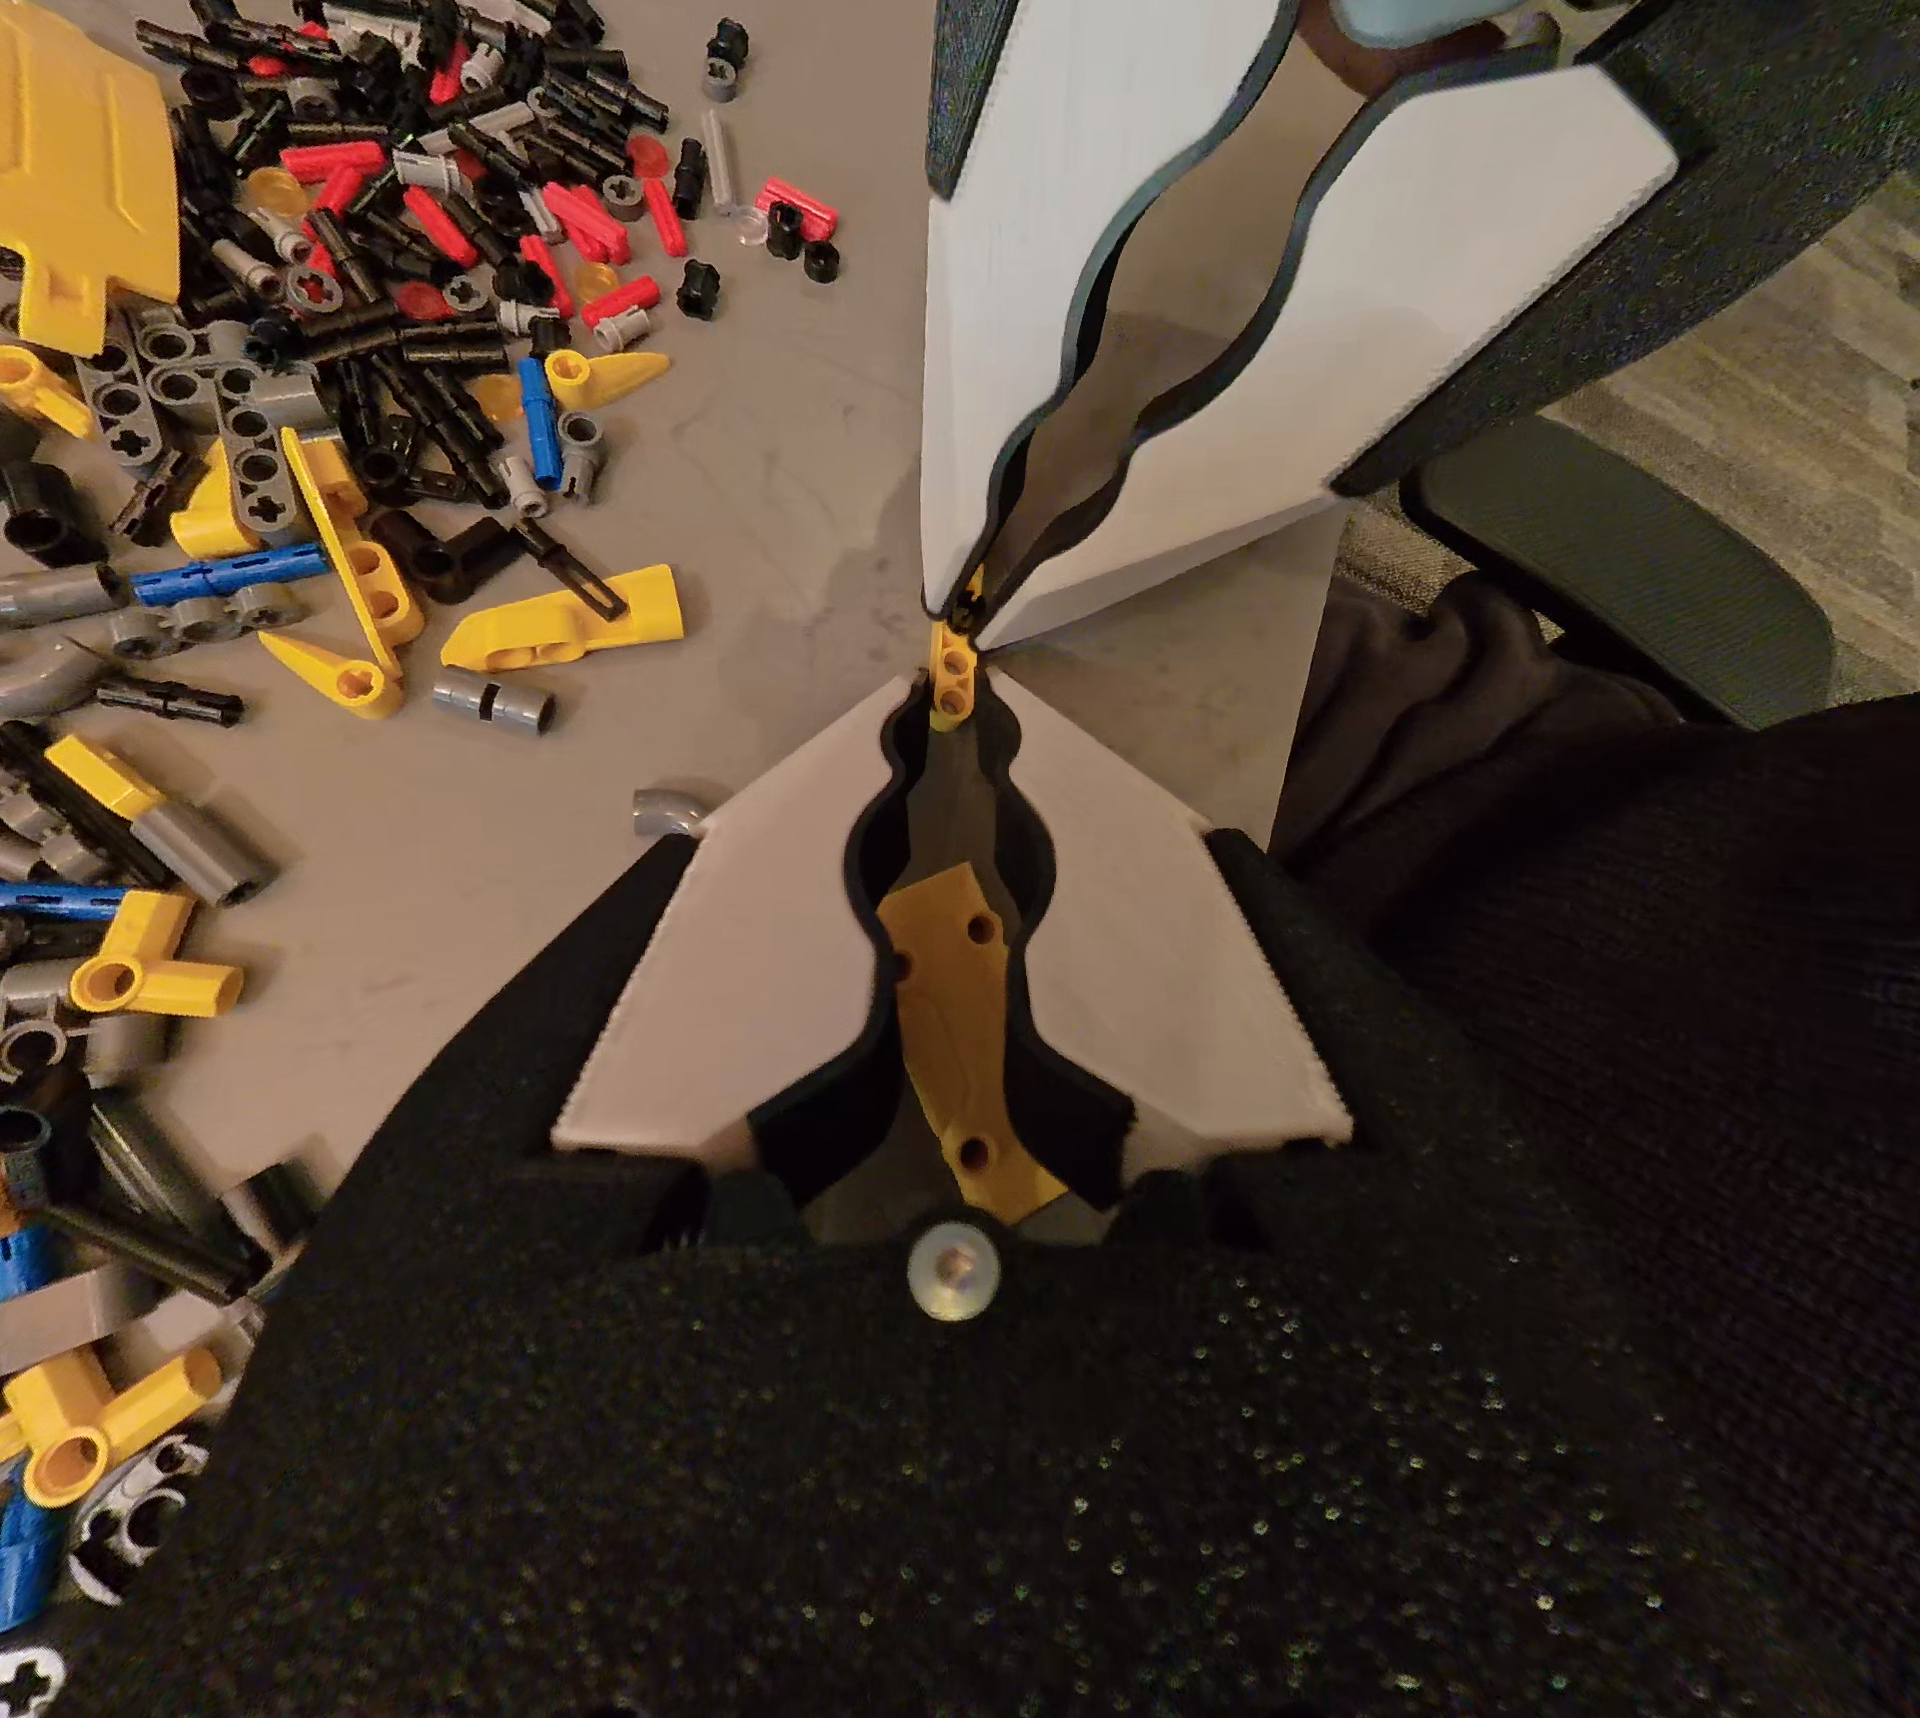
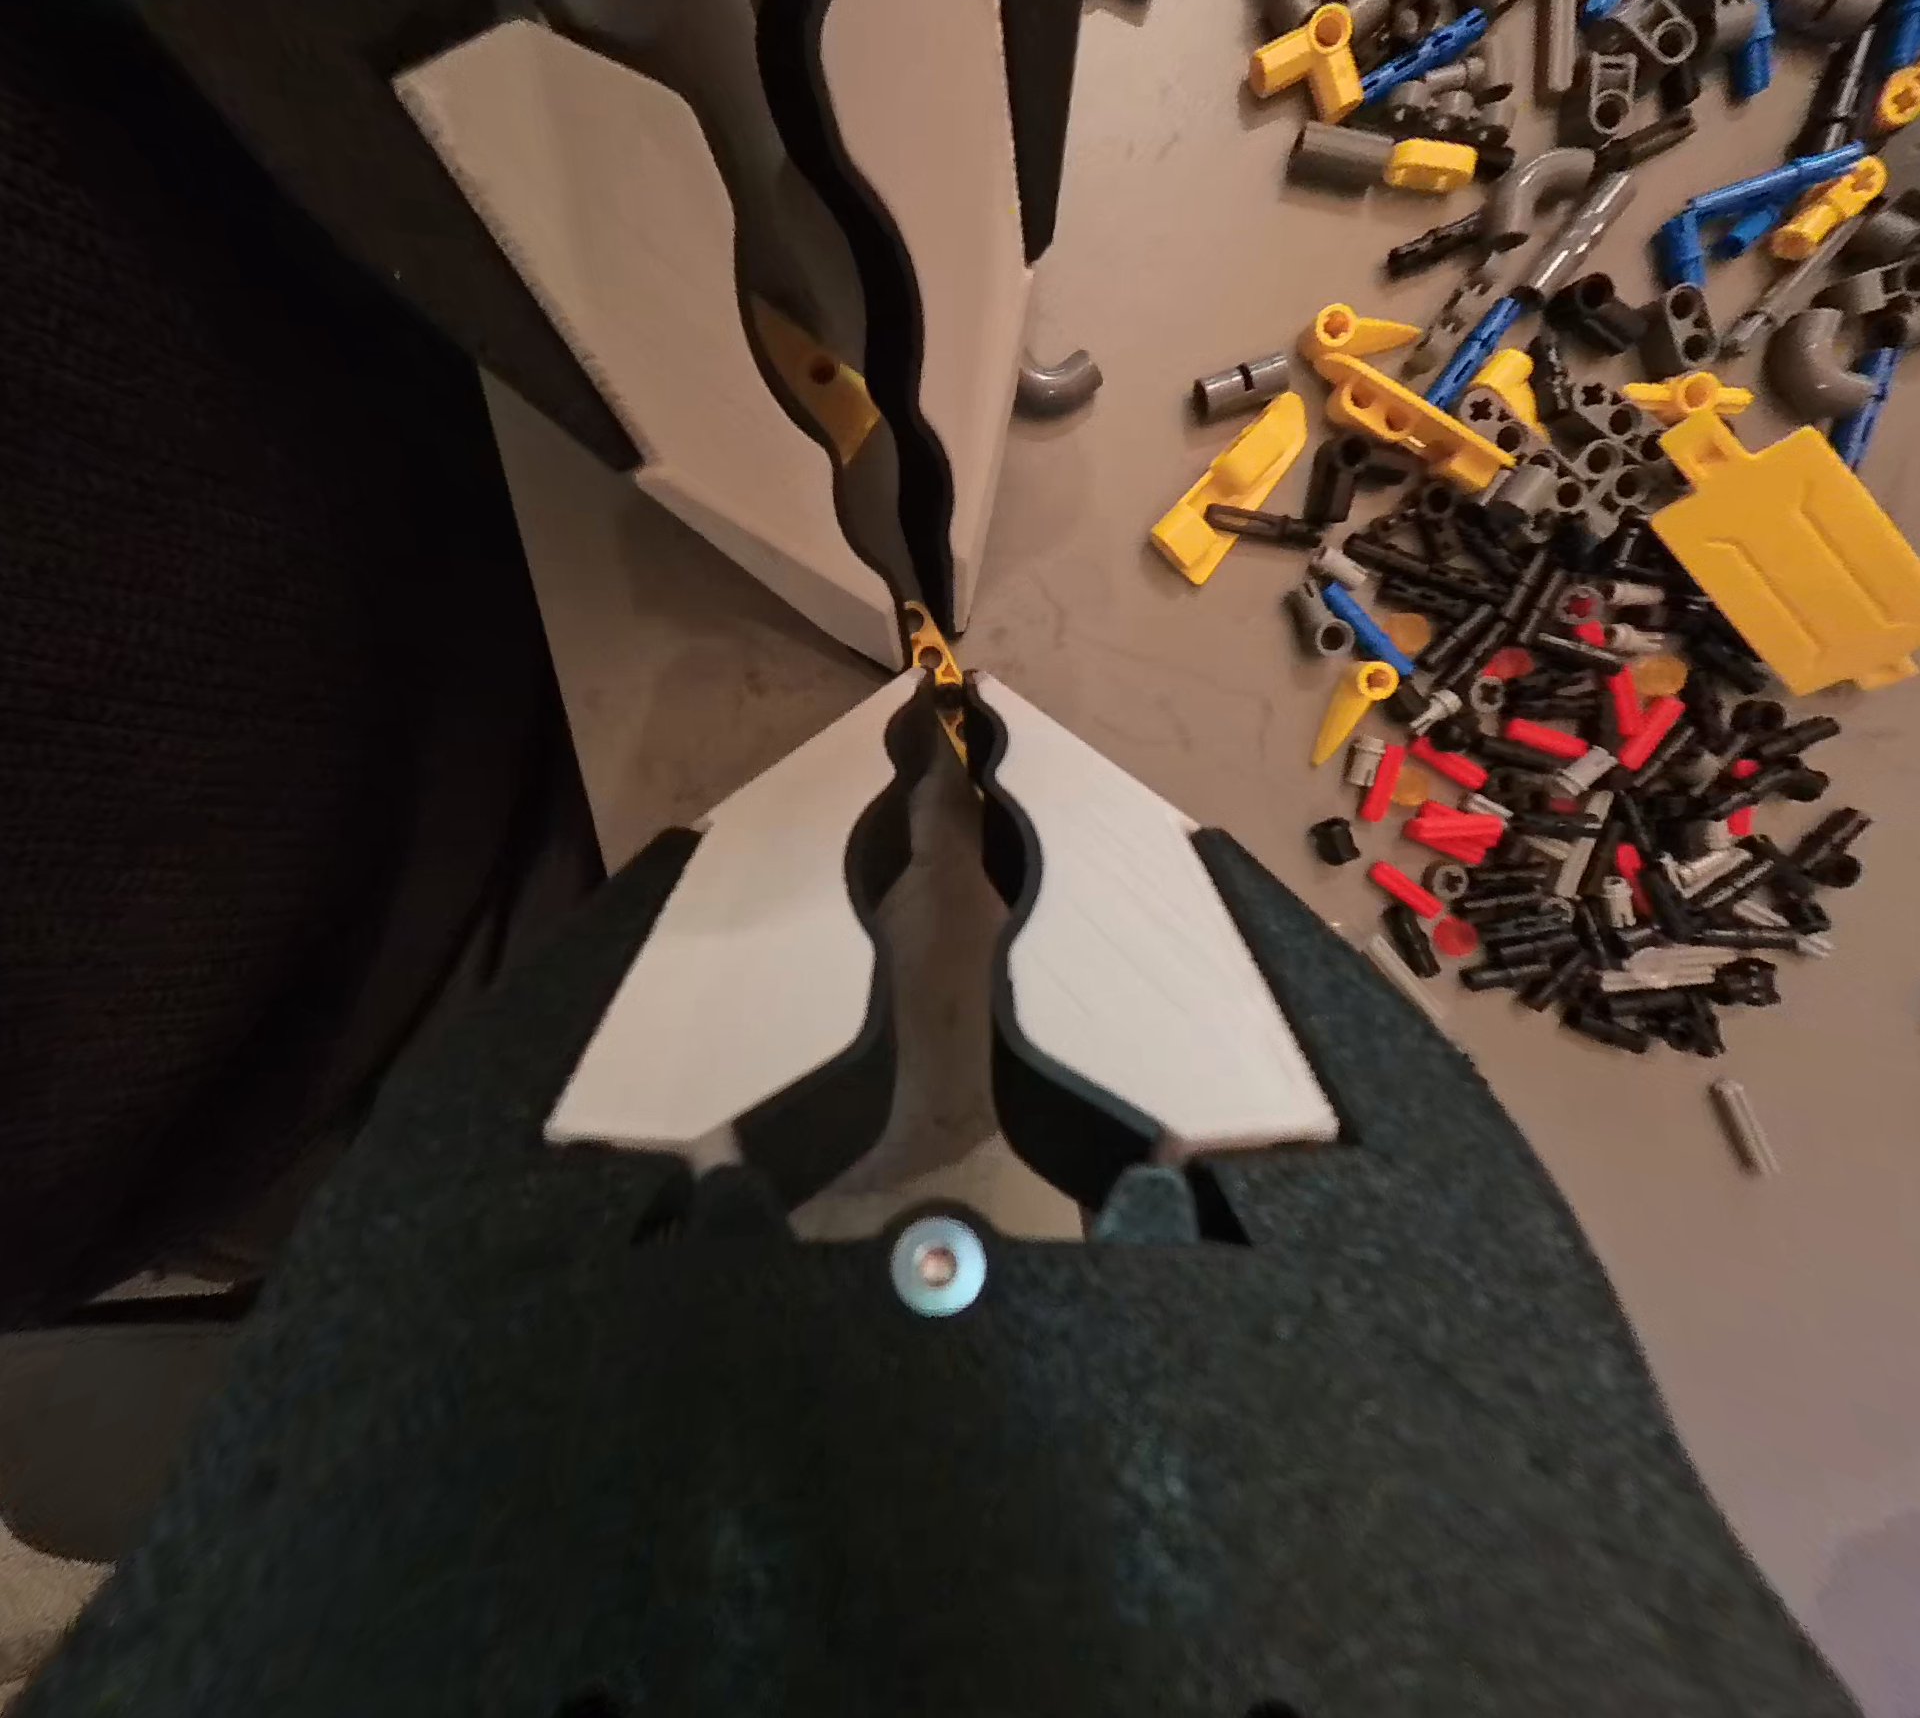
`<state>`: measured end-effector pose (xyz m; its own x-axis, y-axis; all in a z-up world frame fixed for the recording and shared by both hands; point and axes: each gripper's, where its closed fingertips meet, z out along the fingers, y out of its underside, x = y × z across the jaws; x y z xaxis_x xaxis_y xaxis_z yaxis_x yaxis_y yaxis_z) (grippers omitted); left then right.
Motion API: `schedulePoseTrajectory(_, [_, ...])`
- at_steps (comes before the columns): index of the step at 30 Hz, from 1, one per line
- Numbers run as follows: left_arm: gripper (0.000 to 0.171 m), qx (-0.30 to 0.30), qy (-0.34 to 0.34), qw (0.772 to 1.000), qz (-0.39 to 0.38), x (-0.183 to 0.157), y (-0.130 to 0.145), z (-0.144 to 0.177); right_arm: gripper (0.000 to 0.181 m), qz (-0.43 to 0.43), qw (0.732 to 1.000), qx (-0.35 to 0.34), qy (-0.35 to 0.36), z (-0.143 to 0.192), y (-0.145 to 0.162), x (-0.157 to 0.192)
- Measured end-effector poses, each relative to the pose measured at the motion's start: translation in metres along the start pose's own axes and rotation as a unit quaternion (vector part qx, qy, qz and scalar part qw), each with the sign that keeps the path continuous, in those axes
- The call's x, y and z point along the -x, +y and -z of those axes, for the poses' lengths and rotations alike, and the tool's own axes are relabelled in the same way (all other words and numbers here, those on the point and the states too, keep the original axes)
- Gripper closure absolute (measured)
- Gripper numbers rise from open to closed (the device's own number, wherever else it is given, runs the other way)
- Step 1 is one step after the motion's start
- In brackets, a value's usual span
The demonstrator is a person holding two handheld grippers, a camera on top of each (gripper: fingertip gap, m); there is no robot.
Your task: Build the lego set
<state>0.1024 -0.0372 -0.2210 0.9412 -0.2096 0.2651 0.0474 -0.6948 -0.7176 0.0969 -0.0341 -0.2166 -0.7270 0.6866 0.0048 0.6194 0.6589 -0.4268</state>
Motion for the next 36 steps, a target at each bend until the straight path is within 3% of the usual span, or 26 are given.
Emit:
schedulePoseTrajectory(15, [0.164, 0.011, 0.037, 0.999, -0.02, -0.013, 0.003, -0.002, 0.177, 0.167, 0.981, -0.008, -0.1, 0.002, 0.005, 0.015])
schedulePoseTrajectory(20, [0.165, 0.013, 0.038, 0.999, -0.031, -0.016, 0.004, -0.002, 0.178, 0.194, 0.976, -0.019, -0.102, 0.003, 0.006, 0.017])
schedulePoseTrajectory(24, [0.164, 0.013, 0.039, 0.999, -0.029, -0.016, 0.004, -0.002, 0.176, 0.142, 0.986, -0.036, -0.08, 0.003, 0.005, 0.016])
schedulePoseTrajectory(26, [0.164, 0.014, 0.04, 0.999, -0.027, -0.016, 0.004, -0.002, 0.163, 0.113, 0.99, -0.053, -0.064, 0.007, 0.005, 0.015])
schedulePoseTrajectory(27, [0.164, 0.014, 0.041, 0.999, -0.027, -0.016, 0.004, -0.002, 0.154, 0.097, 0.991, -0.074, -0.053, 0.011, 0.004, 0.014])
schedulePoseTrajectory(32, [0.156, 0.013, 0.024, 0.997, -0.068, -0.018, 0.003, -0.001, 0.147, -0.001, 0.982, -0.188, 0.017, 0.037, 0.005, 0.009])
schedulePoseTrajectory(34, [0.138, 0.005, -0.021, 0.993, -0.114, -0.009, -0.001, 0.007, 0.147, -0.056, 0.973, -0.222, 0.034, 0.042, 0.013, 0.011])
schedulePoseTrajectory(36, [0.137, -0.014, -0.078, 0.986, -0.149, 0.004, -0.01, 0.019, 0.146, -0.109, 0.96, -0.256, 0.041, 0.042, 0.022, 0.017])
